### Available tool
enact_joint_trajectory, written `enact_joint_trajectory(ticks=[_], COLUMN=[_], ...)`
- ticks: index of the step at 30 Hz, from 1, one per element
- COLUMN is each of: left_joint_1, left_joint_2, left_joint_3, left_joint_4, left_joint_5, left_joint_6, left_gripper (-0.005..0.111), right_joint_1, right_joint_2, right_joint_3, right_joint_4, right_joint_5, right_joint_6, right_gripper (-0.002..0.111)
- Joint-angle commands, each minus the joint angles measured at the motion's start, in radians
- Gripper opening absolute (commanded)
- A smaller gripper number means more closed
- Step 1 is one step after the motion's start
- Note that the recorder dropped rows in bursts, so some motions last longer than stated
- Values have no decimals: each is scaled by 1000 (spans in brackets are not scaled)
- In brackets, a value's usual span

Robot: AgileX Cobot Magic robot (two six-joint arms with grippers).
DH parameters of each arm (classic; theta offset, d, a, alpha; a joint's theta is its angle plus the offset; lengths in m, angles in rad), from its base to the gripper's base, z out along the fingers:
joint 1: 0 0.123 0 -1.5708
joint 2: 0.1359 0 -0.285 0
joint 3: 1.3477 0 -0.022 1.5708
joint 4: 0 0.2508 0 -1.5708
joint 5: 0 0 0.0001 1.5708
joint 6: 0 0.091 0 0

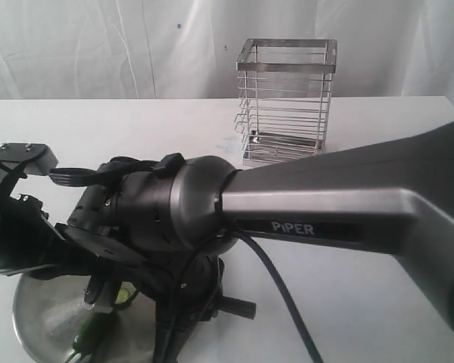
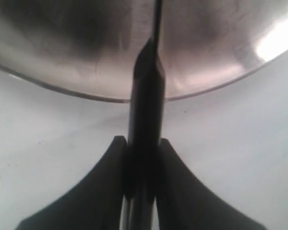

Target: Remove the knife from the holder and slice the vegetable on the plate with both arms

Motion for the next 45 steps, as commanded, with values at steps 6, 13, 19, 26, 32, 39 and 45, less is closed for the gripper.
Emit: enact_joint_trajectory(ticks=[6,13,19,26,32,39,45], left_joint_1=[-5,-5,-5,-5,-5,-5,-5], left_joint_2=[8,8,8,8,8,8,8], left_joint_3=[6,6,6,6,6,8,6], left_joint_4=[-25,-23,-23,-23,-23,-23,-23], left_joint_5=[-8,-28,-34,-34,-34,-37,-37], left_joint_6=[-2,-2,-2,-2,4,4,4], left_gripper=[47,47,47,47,47,47,47], right_joint_1=[-3,-3,-3,-3,-3,-3,-3], right_joint_2=[-114,-192,-226,-231,-242,-304,-326], right_joint_3=[-5,-5,-5,-5,19,121,164], right_joint_4=[139,217,283,316,279,279,277], right_joint_5=[6,-7,-77,-105,-102,-177,-175], right_joint_6=[23,43,62,81,133,186,199], right_gripper=[0,0,0,0,0,0,0])
